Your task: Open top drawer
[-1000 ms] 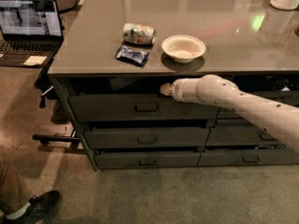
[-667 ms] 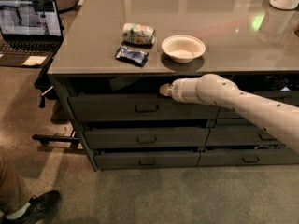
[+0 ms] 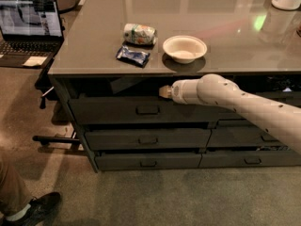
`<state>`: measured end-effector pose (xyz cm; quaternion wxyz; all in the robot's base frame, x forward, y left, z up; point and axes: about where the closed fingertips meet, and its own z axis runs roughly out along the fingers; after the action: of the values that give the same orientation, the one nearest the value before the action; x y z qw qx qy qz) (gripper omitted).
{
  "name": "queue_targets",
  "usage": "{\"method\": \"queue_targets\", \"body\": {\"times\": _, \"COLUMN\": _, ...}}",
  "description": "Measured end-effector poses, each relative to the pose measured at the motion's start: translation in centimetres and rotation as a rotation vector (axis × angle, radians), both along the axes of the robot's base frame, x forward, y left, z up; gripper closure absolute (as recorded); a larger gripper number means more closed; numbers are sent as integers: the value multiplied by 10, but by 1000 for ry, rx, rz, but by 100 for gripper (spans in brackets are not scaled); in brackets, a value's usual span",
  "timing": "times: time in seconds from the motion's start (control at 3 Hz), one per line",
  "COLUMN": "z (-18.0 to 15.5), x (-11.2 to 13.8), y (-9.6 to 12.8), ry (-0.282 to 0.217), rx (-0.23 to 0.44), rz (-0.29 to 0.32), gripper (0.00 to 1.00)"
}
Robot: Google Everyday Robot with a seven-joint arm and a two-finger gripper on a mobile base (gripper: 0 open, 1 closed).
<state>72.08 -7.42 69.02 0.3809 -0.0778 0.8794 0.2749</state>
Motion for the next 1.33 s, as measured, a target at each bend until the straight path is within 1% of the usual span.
{"method": "queue_targets", "body": {"times": 0.33, "z": 2, "x": 0, "y": 0, "ry": 0, "rx": 0, "rz": 0, "gripper": 100}}
{"method": "queue_targets", "body": {"times": 0.67, "z": -2, "x": -8, "y": 4, "ry": 19, "rx": -3, "rz": 18, "gripper": 100}}
{"method": "queue_targets", "body": {"times": 1.0, "z": 1, "x": -8, "y": 4, "ry": 19, "rx": -3, "rz": 18, "gripper": 100}}
{"method": "queue_targets", "body": {"times": 1.33, "z": -2, "x": -17, "y": 3, "ry": 34, "rx": -7, "rz": 21, "gripper": 100}}
